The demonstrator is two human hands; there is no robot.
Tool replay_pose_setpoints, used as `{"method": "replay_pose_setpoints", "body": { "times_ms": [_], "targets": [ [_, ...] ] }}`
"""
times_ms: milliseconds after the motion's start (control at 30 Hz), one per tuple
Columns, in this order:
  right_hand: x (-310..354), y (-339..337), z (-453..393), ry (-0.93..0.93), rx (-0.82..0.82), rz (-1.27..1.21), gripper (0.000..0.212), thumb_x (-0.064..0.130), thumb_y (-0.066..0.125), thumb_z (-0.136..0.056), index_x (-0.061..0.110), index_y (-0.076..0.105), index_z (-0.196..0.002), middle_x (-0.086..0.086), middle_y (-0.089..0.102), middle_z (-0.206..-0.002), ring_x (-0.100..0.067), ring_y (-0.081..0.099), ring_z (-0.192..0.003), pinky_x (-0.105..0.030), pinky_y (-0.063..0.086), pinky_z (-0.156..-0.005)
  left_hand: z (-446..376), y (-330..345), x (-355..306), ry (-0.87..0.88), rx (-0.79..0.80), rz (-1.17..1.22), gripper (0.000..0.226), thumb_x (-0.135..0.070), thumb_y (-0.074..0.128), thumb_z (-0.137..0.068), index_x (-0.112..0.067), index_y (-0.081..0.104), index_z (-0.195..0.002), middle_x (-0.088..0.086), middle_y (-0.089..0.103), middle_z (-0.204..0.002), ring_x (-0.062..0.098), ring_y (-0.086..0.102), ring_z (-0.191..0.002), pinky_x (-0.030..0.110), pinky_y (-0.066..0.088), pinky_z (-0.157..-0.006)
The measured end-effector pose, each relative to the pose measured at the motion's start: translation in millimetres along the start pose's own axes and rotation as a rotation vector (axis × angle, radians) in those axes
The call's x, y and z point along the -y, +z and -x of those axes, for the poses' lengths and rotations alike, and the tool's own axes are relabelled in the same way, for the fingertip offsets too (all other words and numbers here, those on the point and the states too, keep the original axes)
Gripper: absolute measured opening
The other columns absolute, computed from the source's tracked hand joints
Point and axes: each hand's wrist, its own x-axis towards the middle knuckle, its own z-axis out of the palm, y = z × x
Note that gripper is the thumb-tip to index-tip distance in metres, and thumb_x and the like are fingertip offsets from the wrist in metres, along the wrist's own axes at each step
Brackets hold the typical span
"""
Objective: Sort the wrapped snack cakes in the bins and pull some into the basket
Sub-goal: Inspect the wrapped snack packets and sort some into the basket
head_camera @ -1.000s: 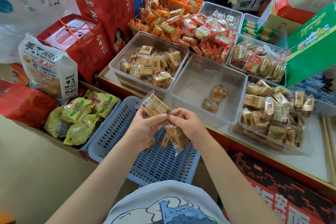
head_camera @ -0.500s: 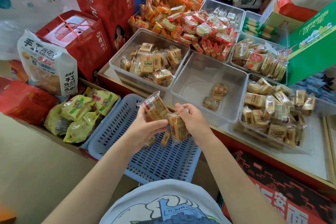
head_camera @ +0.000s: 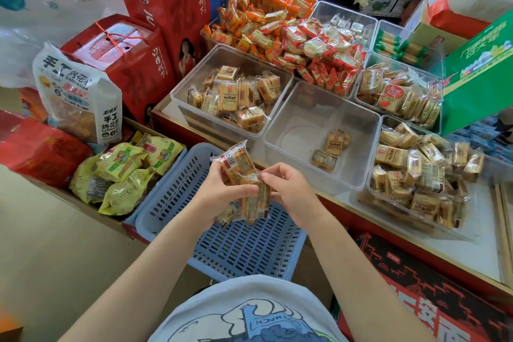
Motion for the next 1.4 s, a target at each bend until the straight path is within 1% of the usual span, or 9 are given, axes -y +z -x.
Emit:
{"method": "replay_pose_setpoints", "body": {
  "times_ms": [167, 300, 400, 567, 733, 833, 967, 1200, 1400],
  "targets": [
    [0.1, -2.8, -0.7, -0.097, -0.090, 0.095, 0.009, 0.016, 0.071, -0.095, 0.013, 0.073, -0.087, -0.009, 0.074, -0.088, -0.019, 0.068, -0.082, -0.036, 0.061, -0.080, 0.2, 0.0, -1.9, -0.022, 0.046, -0.010, 0.085, -0.016, 0.093, -0.064, -0.026, 0.043, -0.131, 0.006, 0.066, -0.124, 0.018, 0.069, -0.110, 0.036, 0.061, -0.087],
    [-0.1, -4.3, 0.5, -0.132, -0.115, 0.022, 0.007, 0.016, 0.074, -0.093, 0.012, 0.080, -0.092, -0.005, 0.079, -0.090, -0.019, 0.074, -0.087, -0.034, 0.062, -0.080, -3.3, -2.6, -3.6, -0.127, 0.152, -0.083, 0.085, -0.019, 0.088, -0.077, -0.022, 0.036, -0.144, 0.005, 0.065, -0.127, 0.017, 0.070, -0.111, 0.033, 0.061, -0.087],
    [2.1, -5.7, 0.3, -0.135, -0.101, -0.002, 0.009, 0.016, 0.074, -0.092, 0.010, 0.081, -0.095, -0.007, 0.079, -0.091, -0.021, 0.075, -0.089, -0.035, 0.062, -0.081, -0.2, -1.3, -4.5, -0.168, 0.242, -0.145, 0.069, -0.025, 0.082, -0.085, -0.023, 0.041, -0.140, 0.003, 0.068, -0.124, 0.014, 0.072, -0.106, 0.030, 0.060, -0.085],
    [4.3, -3.8, -2.6, -0.131, -0.172, -0.034, 0.010, 0.014, 0.073, -0.093, 0.010, 0.082, -0.091, -0.007, 0.078, -0.085, -0.009, 0.070, -0.072, -0.021, 0.057, -0.064, 0.6, 3.9, -5.3, -0.150, 0.330, -0.136, 0.040, -0.025, 0.074, -0.093, -0.019, 0.059, -0.129, 0.004, 0.078, -0.111, 0.017, 0.075, -0.102, 0.028, 0.060, -0.082],
    [2.6, -4.3, -6.4, -0.112, -0.190, -0.085, 0.013, 0.020, 0.064, -0.100, 0.018, 0.077, -0.105, -0.003, 0.076, -0.092, -0.011, 0.072, -0.083, -0.025, 0.061, -0.069, -2.7, 7.3, -0.3, -0.124, 0.213, -0.152, 0.048, -0.035, 0.081, -0.084, -0.020, 0.063, -0.127, 0.002, 0.077, -0.110, 0.017, 0.075, -0.099, 0.032, 0.062, -0.084],
    [1.8, -7.9, -11.1, -0.058, -0.115, 0.005, 0.017, 0.029, 0.061, -0.102, 0.021, 0.066, -0.117, -0.003, 0.071, -0.104, -0.015, 0.071, -0.093, -0.029, 0.062, -0.076, -5.1, 7.7, 0.7, -0.202, 0.066, 0.067, 0.053, -0.037, 0.080, -0.082, -0.011, 0.065, -0.125, 0.008, 0.079, -0.106, 0.022, 0.077, -0.095, 0.032, 0.063, -0.076],
    [-3.8, -8.0, -13.4, 0.001, -0.030, 0.050, 0.024, 0.033, 0.065, -0.099, 0.012, 0.069, -0.110, -0.005, 0.074, -0.099, -0.014, 0.067, -0.079, -0.031, 0.058, -0.072, -8.5, 2.5, -1.0, -0.239, -0.063, 0.296, 0.058, -0.040, 0.078, -0.077, -0.007, 0.064, -0.122, 0.011, 0.079, -0.104, 0.024, 0.077, -0.094, 0.029, 0.063, -0.070],
    [-2.5, -7.6, -17.8, 0.022, -0.061, 0.035, 0.027, 0.034, 0.071, -0.094, 0.009, 0.070, -0.102, -0.005, 0.071, -0.090, -0.013, 0.062, -0.072, -0.030, 0.053, -0.070, -7.2, 6.6, -4.8, -0.231, -0.118, 0.442, 0.032, -0.032, 0.071, -0.092, -0.009, 0.066, -0.114, 0.011, 0.079, -0.100, 0.021, 0.077, -0.086, 0.026, 0.061, -0.065],
    [-3.5, -8.3, -22.2, 0.018, -0.069, -0.073, 0.019, 0.028, 0.067, -0.098, 0.010, 0.073, -0.103, 0.002, 0.067, -0.079, -0.013, 0.058, -0.071, -0.031, 0.051, -0.070, -13.8, 5.3, -13.4, -0.128, -0.069, 0.343, 0.057, -0.039, 0.076, -0.080, -0.009, 0.062, -0.126, 0.012, 0.077, -0.109, 0.024, 0.076, -0.096, 0.028, 0.061, -0.070]
  ]
}}
